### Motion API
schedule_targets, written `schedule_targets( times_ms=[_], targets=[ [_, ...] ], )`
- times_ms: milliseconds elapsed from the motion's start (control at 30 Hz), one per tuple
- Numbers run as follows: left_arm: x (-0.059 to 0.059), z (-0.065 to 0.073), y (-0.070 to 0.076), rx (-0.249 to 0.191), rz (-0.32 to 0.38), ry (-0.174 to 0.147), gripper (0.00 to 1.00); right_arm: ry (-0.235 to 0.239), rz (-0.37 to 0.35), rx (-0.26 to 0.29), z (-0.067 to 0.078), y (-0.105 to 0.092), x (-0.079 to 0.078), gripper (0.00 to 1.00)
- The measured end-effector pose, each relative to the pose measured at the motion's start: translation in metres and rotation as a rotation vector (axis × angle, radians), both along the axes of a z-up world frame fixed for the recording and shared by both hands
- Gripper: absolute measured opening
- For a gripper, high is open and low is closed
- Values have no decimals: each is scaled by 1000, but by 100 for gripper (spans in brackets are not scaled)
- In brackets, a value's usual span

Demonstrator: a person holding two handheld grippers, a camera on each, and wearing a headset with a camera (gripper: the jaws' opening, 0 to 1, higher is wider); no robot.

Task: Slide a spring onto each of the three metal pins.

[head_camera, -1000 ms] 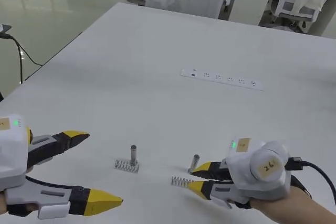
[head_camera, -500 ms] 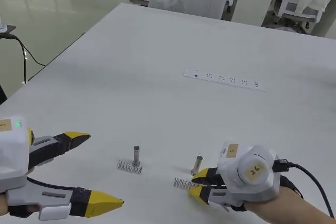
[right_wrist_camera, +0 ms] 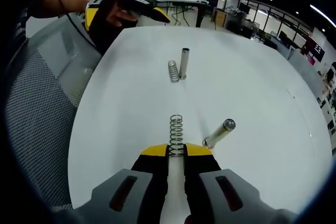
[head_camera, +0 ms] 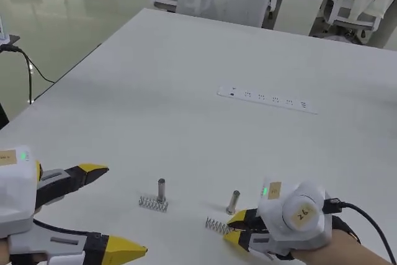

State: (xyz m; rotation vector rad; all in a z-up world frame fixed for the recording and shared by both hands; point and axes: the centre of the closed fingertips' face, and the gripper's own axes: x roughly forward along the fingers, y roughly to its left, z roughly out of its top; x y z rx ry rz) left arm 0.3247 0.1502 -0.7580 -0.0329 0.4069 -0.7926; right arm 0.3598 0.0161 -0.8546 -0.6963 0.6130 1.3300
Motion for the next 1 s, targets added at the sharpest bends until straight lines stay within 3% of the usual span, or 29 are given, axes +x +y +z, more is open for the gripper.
schedule_targets(
  times_ms=[267, 600, 1000],
  targets=[
    [-2, 3, -5, 0, -19, -8, 97, -12, -1, 21, 21, -11, -1, 8],
    [-5, 10, -20, -11, -67, -24, 91, -41, 26, 67, 60, -15, -3, 8],
    [-8, 12, -48, -12, -194, -11, 75, -52, 87, 52, 70, -16, -14, 8]
  ],
)
